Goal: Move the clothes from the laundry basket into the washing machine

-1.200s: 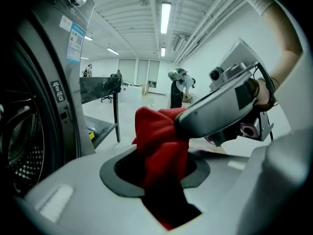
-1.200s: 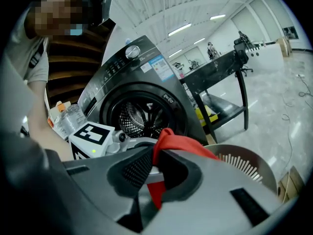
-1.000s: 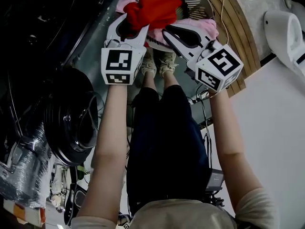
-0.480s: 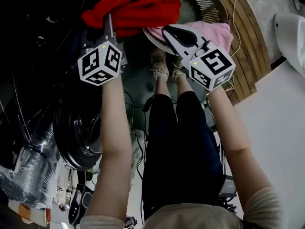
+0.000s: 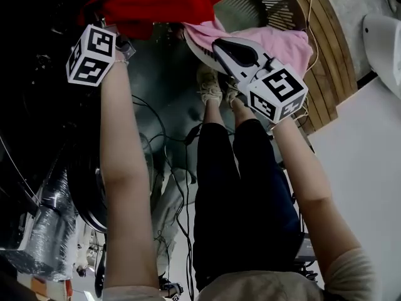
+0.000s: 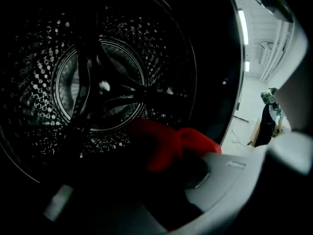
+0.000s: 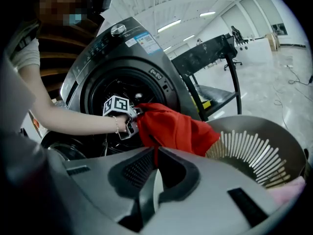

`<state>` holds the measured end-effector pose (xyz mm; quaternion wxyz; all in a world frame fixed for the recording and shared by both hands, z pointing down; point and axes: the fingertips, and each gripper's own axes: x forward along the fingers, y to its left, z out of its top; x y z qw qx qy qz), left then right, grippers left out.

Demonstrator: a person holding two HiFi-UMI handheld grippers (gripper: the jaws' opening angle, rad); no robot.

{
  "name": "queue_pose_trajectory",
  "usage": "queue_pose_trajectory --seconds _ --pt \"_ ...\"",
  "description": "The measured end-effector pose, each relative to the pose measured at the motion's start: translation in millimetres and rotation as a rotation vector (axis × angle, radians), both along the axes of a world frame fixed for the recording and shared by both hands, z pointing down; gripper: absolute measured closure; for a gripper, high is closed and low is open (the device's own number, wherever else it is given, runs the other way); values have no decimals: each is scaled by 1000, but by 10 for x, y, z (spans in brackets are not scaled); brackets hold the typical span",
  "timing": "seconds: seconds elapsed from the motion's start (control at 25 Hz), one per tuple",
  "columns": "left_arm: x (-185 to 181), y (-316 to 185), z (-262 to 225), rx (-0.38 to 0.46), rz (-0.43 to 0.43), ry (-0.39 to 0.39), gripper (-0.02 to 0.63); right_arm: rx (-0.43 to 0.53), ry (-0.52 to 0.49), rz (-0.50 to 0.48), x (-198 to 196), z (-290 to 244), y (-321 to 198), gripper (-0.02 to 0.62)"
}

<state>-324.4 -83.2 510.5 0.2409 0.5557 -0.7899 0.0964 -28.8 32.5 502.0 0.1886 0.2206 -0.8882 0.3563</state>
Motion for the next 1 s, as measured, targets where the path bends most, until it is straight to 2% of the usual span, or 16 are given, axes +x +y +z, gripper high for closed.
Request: queue_pose_trajectory --seconds 0.12,0.28,0.44,0.52,0.6,0.68,0.8,1.0 --pt "-65 -118 -73 14 -35 40 459 -9 4 -19 18 -1 19 566" --pt "-82 -224 -152 51 -69 -3 459 -7 -2 -36 106 -27 43 566" --pt "-206 -261 -78 75 -146 13 457 -19 -10 -26 185 -42 108 566" --pt "-233 -348 106 48 -148 61 416 -32 -10 -16 213 -26 141 566" --pt "-293 -332 283 26 -190 125 283 -36 -12 -11 216 -26 172 566" --pt "-351 -210 357 25 -254 181 227 -17 -16 -7 201 -75 197 566" --pt "-349 -20 267 46 -294 241 219 -1 -25 0 159 -159 241 566" --pt "-219 257 68 64 -279 337 218 -18 -38 1 100 -252 321 566"
